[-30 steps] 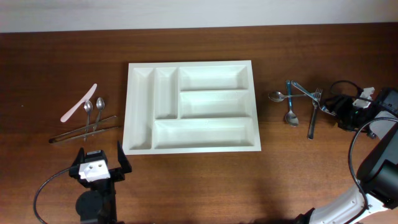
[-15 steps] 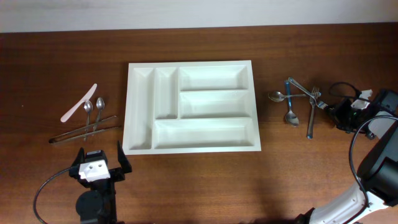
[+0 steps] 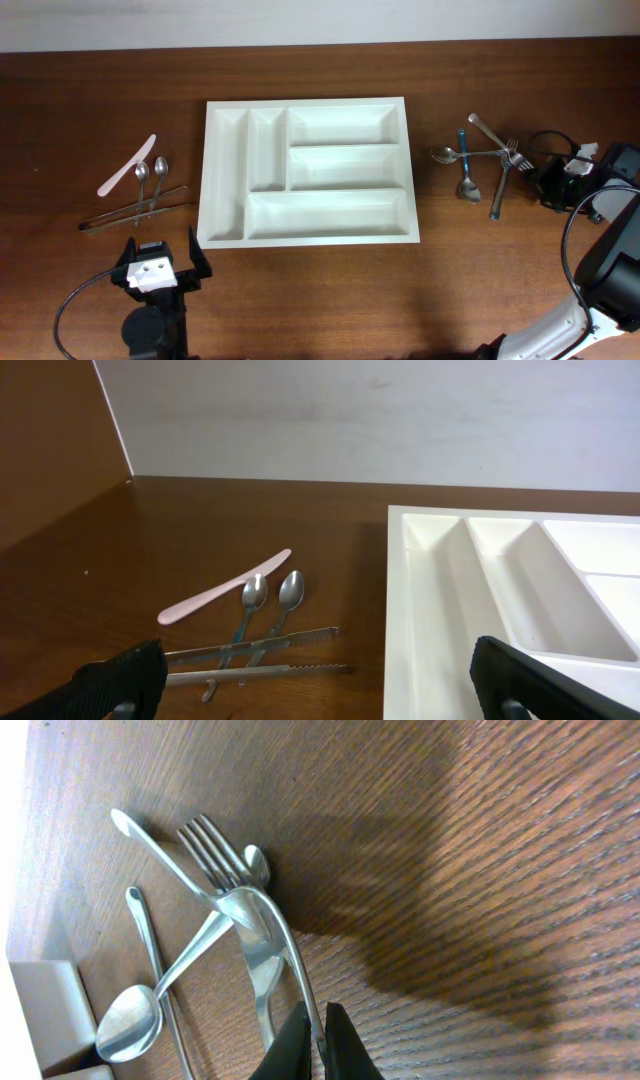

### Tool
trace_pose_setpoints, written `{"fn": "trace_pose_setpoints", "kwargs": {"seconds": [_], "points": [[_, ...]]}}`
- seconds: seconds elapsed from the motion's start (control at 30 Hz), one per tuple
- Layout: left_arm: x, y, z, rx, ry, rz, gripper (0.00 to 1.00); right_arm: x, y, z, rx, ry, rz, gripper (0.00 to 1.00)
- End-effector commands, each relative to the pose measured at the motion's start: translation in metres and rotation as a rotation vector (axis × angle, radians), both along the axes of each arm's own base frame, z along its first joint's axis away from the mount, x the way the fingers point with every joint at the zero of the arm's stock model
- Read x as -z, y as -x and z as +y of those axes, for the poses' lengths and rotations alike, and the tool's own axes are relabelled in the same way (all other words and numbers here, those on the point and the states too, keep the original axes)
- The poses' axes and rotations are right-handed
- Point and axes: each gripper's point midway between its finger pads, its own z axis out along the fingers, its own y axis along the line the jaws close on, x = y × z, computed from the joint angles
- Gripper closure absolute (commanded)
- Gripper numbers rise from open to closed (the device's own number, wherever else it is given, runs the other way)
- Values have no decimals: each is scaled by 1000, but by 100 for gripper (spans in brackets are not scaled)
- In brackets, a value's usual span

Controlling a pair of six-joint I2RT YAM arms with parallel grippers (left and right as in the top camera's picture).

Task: Pack container
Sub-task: 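Pull the grasped fork out of the pile with the right gripper, then carry the fork left and lay it in the tray's top compartment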

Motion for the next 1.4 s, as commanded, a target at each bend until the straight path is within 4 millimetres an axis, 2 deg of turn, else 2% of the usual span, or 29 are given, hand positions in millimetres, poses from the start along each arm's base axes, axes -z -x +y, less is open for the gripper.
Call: {"fn": "trace_pose_setpoints", "kwargs": {"seconds": [0.0, 0.4, 0.93, 1.27, 1.37], "points": [[0, 0, 0, 7, -18, -3, 1, 10, 4, 2, -8, 15, 27, 96], [0, 0, 0, 7, -18, -3, 1, -26, -22, 20, -138, -62, -202, 96], [0, 0, 0, 7, -18, -3, 1, -52, -26, 40, -273, -119, -358, 96], [0, 0, 0, 7, -18, -3, 1, -91, -40, 54, -359, -197, -501, 96], [0, 0, 0, 7, -18, -3, 1, -106, -50, 67, -413, -200, -536, 96]]}}
